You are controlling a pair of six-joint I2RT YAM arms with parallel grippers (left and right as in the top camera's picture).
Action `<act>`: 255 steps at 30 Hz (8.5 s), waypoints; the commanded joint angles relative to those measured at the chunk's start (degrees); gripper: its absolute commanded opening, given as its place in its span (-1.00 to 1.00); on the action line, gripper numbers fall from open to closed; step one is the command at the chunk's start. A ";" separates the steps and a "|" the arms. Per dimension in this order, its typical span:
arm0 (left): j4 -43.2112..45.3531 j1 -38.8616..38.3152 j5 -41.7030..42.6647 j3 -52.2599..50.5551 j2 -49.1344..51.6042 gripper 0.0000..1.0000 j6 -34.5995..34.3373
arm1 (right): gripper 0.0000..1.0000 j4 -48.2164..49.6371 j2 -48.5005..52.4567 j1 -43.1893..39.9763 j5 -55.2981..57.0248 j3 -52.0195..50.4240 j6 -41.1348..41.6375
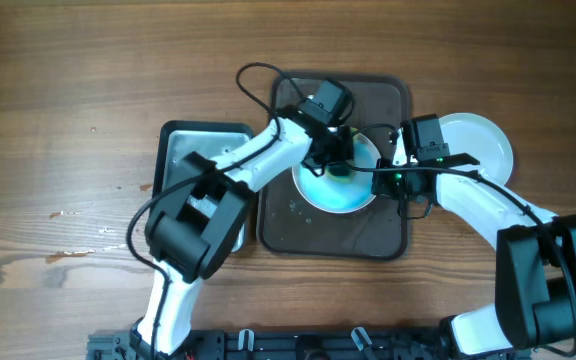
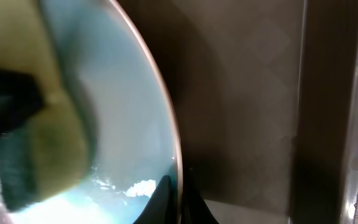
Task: Clean dirty plates on tray and stack at the side
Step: 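Scrub the blue-stained plate with the sponge in the left gripper, then return the sponge to the basin with the left gripper, then lift the plate with the right gripper and tilt it over the basin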
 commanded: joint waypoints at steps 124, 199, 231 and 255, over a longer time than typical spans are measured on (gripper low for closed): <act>-36.63 50.62 -16.06 -14.91 -62.01 1.00 2.93 | -0.91 -33.38 5.88 23.12 13.94 47.95 -5.29; -38.16 51.74 -16.06 -14.91 -62.66 1.00 2.93 | -0.91 -6.51 7.39 52.78 60.04 41.79 -28.50; -38.16 51.74 -16.06 -14.91 -62.69 1.00 2.93 | -0.91 10.14 7.34 62.18 88.02 41.79 -43.50; -38.16 51.74 -16.06 -14.91 -62.66 1.00 2.93 | -0.91 -8.70 7.34 44.50 39.95 41.79 -8.31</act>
